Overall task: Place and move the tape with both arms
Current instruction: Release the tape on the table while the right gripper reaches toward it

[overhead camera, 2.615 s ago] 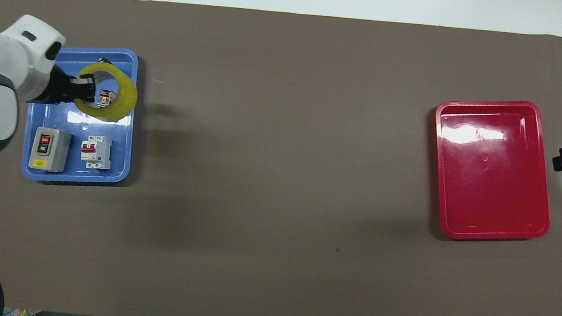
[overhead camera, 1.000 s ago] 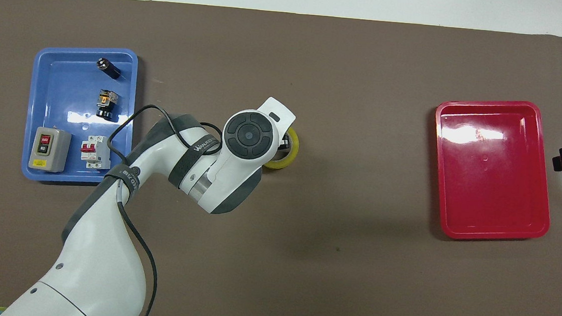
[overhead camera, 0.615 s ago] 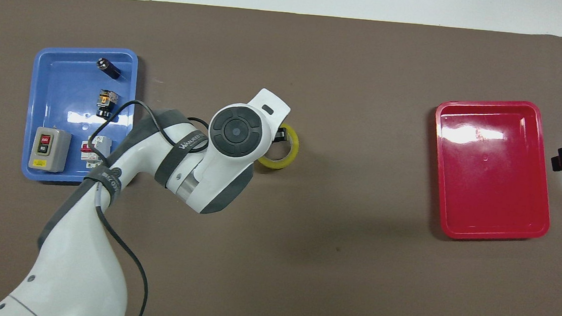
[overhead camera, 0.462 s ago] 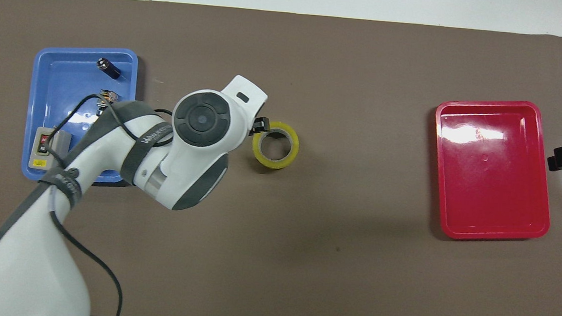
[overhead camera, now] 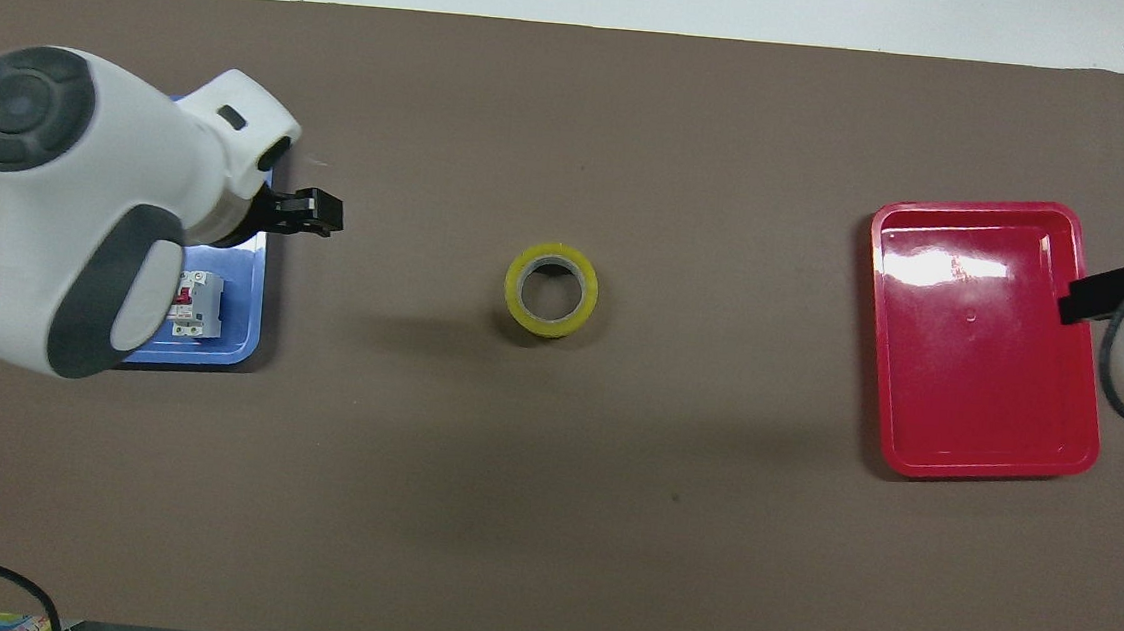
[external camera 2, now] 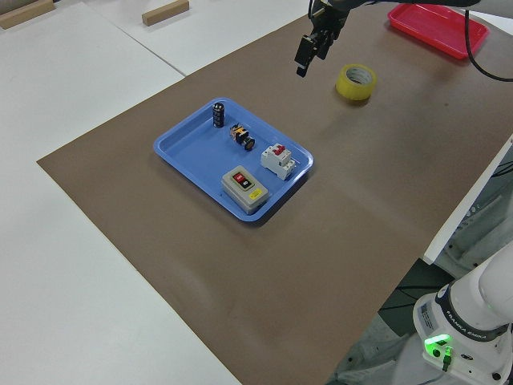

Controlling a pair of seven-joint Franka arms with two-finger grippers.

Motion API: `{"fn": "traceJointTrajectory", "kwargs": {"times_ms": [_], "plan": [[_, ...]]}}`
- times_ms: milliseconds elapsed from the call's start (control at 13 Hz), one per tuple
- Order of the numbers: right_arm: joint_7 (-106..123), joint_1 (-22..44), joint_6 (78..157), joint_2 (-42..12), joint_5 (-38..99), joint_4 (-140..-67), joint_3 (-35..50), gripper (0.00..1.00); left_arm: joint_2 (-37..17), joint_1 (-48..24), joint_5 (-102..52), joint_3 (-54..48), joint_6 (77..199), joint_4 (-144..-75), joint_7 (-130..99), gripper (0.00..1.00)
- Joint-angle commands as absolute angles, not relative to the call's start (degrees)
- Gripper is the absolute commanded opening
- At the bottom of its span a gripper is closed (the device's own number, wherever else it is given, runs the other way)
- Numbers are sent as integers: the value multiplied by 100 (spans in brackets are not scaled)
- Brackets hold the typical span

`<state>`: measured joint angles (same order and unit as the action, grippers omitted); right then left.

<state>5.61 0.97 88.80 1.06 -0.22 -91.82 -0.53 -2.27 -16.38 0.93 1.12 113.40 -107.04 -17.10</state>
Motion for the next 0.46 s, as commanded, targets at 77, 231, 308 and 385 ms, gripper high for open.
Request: {"fn": "traceJointTrajectory", "kwargs": {"times_ms": [77,231,308,385], "plan": [[-681,1182,9955,-444,167,-9607,9,100,132,-767,-132,105,10374,-10084,-1160,100],[-1726,1930,10867,-1087,246,-9659,9,100,53,-511,-141,114,9741,-9451,-899,100],[-2149,2125,11290,-1273,246,-9755,9,100,-8,-431,-141,114,9477,-9231,-609,100],[-2319,2301,11642,-1492,246,-9808,9,100,-70,-387,-141,123,9161,-8933,-328,100]]}}
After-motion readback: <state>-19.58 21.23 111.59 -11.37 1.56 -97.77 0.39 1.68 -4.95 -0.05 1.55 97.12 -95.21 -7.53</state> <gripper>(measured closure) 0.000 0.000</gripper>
